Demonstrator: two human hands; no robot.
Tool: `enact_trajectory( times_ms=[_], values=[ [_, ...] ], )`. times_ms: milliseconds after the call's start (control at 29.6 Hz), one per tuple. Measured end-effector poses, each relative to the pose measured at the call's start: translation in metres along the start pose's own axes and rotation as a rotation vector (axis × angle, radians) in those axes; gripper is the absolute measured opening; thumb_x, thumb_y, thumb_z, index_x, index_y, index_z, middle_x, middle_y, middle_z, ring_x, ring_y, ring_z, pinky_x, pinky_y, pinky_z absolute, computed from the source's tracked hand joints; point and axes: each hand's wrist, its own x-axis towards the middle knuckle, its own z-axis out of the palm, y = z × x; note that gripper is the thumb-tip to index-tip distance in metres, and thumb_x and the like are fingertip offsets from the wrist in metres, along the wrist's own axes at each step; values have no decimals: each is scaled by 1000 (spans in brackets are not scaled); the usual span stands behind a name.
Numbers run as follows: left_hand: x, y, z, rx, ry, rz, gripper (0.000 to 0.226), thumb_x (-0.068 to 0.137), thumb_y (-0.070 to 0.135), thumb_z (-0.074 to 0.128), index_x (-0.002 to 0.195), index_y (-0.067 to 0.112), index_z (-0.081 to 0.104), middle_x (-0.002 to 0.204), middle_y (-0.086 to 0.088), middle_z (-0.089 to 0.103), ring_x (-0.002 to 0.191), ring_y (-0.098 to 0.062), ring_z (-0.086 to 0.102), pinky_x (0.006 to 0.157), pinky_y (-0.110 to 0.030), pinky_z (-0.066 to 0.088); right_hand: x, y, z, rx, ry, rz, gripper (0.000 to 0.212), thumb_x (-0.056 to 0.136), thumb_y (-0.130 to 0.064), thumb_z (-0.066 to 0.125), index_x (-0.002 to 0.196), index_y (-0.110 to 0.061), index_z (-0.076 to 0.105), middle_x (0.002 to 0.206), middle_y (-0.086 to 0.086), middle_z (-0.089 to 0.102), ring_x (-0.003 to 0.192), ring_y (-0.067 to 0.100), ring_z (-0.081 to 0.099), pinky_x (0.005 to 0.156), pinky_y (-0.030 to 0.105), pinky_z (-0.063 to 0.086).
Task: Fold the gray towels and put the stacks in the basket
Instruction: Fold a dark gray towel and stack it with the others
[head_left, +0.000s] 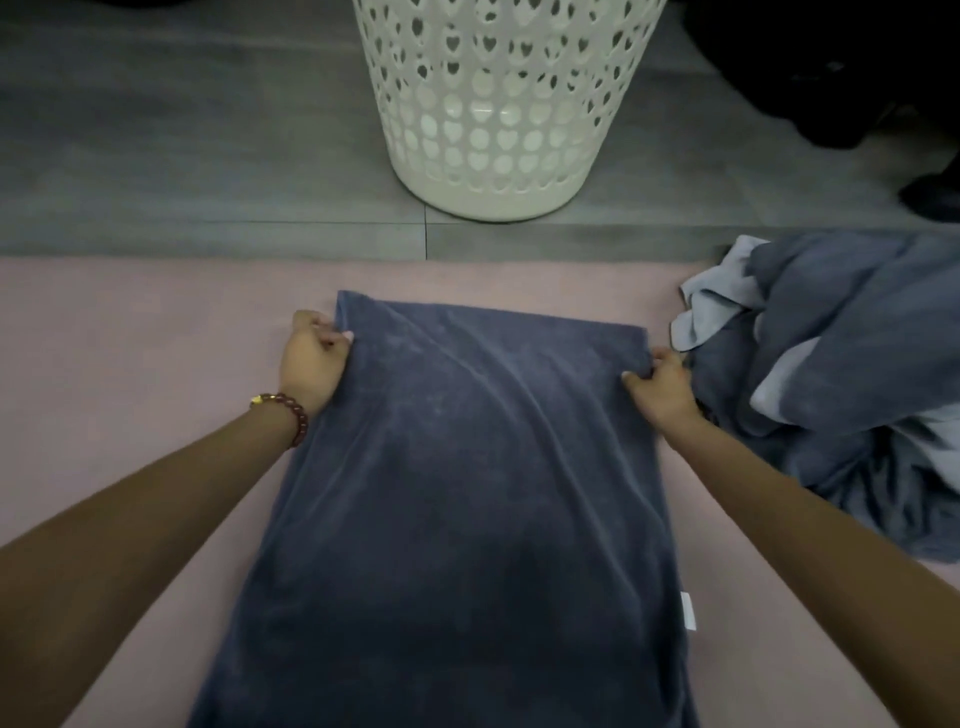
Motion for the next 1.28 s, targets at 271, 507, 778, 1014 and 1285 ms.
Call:
enact_trajectory(
  times_ms=[271, 507, 778, 1014, 1285],
  values=[
    [44, -10, -1, 140, -43, 198, 22, 87, -7, 41, 91, 13, 49, 83, -17, 57, 77, -28, 53, 76, -38, 43, 30, -3, 15, 132, 100, -94, 46, 88, -1, 53, 131, -9, 40, 100, 14, 56, 93, 27, 55, 81, 25, 39],
    [52, -11, 1, -9, -116, 78, 27, 90, 3, 51, 80, 27, 41, 69, 2, 48, 67, -18, 48, 77, -39, 44, 43, -8, 24, 273, 166, -55, 33, 87, 4, 52, 120, -3, 56, 101, 11, 62, 94, 21, 55, 73, 8, 40],
    [55, -18, 4, 234, -3, 242, 13, 92, 4, 40, 99, 7, 51, 84, -11, 59, 77, -31, 53, 64, -32, 34, 49, -4, 27, 308, 169, -60, 41, 90, 8, 42, 126, -5, 57, 126, 9, 59, 115, 18, 54, 101, 16, 35],
    [55, -18, 14, 202, 51, 206, 15, 91, 2, 43, 101, 6, 54, 89, -5, 58, 81, -24, 50, 67, -28, 32, 61, -1, 35, 405, 201, 12, 39, 92, 8, 40, 129, 0, 53, 130, 13, 56, 124, 24, 51, 101, 14, 32],
    [73, -25, 11, 224, -70, 290, 38, 87, -7, 51, 124, 1, 57, 120, -18, 59, 103, -32, 57, 95, -23, 37, 60, 3, 30, 315, 235, -24, 36, 90, 9, 40, 116, 0, 63, 117, 16, 64, 111, 27, 60, 101, 22, 40]
  ],
)
